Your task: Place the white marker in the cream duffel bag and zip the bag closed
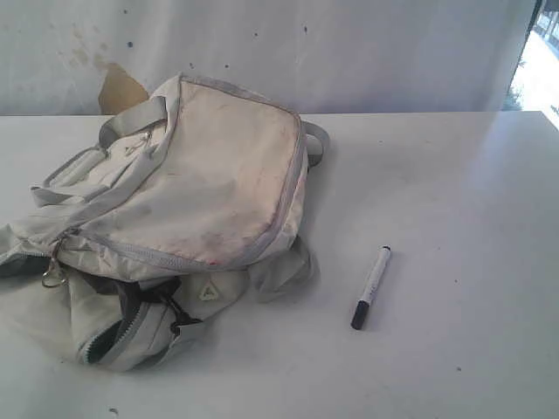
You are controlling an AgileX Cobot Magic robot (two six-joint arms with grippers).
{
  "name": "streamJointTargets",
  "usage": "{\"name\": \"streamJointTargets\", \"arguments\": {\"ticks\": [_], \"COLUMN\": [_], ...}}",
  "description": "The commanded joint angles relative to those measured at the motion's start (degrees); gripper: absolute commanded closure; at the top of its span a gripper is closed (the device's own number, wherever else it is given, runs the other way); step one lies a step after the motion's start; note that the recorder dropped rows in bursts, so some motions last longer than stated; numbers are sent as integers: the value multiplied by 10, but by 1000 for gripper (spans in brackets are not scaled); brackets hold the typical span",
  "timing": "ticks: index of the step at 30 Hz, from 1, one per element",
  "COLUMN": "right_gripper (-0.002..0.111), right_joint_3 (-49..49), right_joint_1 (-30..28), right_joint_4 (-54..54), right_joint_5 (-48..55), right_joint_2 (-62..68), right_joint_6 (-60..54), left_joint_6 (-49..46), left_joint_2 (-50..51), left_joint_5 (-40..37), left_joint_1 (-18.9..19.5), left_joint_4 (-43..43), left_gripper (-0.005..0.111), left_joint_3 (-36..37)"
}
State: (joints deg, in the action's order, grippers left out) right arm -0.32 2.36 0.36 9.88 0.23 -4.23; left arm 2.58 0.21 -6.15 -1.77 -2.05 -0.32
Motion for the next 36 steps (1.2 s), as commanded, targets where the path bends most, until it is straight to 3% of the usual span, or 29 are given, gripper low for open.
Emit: {"name": "streamJointTargets", "arguments": {"ticks": [1,12,17,22,27,33,36], "right_gripper": [108,108,108,108,108,108,108], "right_joint_3": [3,3,3,-4,-80,-228,-276], "right_joint_1": [-4,-4,-4,-4,-4,-4,-4], "right_joint_4": [0,0,0,0,0,0,0], "right_joint_5": [-1,-1,-75,-128,-81,109,157], "right_joint_2": [-2,-2,-2,-2,-2,30,70], "right_joint_6": [0,0,0,42,60,60,59], "left_joint_6": [1,1,9,85,106,76,75], "left_joint_2": [-2,-2,-2,-2,-2,-2,-2], "left_joint_5": [1,1,38,70,-43,-233,-316], "left_joint_1": [0,0,0,0,0,0,0], "left_joint_4": [3,3,4,5,5,-3,-26], "left_gripper": [107,107,107,107,107,107,107], "left_joint_3": [3,3,3,-23,-125,-277,-328]}}
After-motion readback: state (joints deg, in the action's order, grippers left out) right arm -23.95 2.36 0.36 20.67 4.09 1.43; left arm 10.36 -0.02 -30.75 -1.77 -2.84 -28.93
